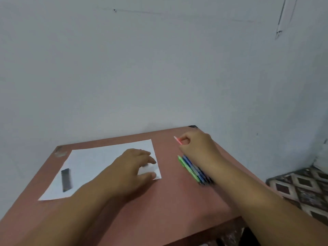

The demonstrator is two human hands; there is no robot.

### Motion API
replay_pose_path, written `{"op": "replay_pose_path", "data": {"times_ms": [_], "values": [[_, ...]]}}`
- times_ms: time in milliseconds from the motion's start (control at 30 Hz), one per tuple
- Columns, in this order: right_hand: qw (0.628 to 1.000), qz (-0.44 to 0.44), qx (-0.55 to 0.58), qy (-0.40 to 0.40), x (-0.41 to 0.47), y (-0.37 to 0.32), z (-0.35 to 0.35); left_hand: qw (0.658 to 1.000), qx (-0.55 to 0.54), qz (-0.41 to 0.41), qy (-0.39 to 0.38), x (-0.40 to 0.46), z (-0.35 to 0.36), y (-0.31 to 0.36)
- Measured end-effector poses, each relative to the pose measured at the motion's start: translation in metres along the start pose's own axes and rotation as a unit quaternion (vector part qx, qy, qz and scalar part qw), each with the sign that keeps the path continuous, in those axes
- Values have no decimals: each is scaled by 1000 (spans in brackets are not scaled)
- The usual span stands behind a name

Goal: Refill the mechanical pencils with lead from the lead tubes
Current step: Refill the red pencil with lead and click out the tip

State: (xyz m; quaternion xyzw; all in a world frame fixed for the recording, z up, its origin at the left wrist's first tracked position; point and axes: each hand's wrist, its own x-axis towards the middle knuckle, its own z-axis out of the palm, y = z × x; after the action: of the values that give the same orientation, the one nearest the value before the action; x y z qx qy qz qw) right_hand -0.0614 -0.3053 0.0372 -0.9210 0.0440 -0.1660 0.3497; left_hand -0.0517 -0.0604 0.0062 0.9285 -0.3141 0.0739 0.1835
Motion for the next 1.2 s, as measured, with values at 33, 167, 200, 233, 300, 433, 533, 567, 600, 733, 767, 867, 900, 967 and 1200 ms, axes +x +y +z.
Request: {"op": "replay_pose_path", "data": {"times_ms": [33, 167, 200, 233, 300, 433, 533, 567, 600, 733, 767, 867, 900, 967, 1200], "values": [[1000, 6, -22, 9, -2, 10, -8, 1000, 3, 12, -3, 5, 4, 11], [994, 41, -93, 39, -4, 44, -37, 999, 12, 36, -19, 20, 18, 50], [992, 48, -104, 44, -5, 51, -43, 999, 13, 44, -22, 22, 22, 58], [991, 57, -111, 48, -6, 57, -47, 998, 12, 51, -24, 25, 26, 64], [987, 77, -131, 48, -10, 69, -53, 998, 9, 62, -26, 29, 34, 72], [983, 105, -151, 29, -18, 84, -55, 997, 13, 74, -22, 34, 47, 76], [986, 101, -128, 30, -21, 89, -53, 997, 12, 76, -14, 35, 52, 77], [987, 99, -123, 28, -22, 90, -53, 997, 11, 76, -10, 35, 53, 78], [988, 95, -122, 25, -23, 90, -53, 997, 12, 76, -5, 35, 53, 79], [989, 81, -123, 16, -27, 87, -51, 997, 9, 76, 18, 29, 57, 82], [990, 80, -116, 17, -28, 87, -51, 997, 6, 77, 22, 28, 57, 82], [992, 74, -101, 22, -30, 88, -47, 996, -21, 74, 36, 27, 57, 79], [992, 73, -103, 18, -31, 88, -44, 996, -27, 68, 45, 26, 58, 78], [991, 75, -108, 6, -35, 83, -38, 996, -25, 46, 67, 26, 59, 76], [976, 77, -201, -40, -44, 49, -13, 979, -116, -80, 146, 26, 53, 63]]}}
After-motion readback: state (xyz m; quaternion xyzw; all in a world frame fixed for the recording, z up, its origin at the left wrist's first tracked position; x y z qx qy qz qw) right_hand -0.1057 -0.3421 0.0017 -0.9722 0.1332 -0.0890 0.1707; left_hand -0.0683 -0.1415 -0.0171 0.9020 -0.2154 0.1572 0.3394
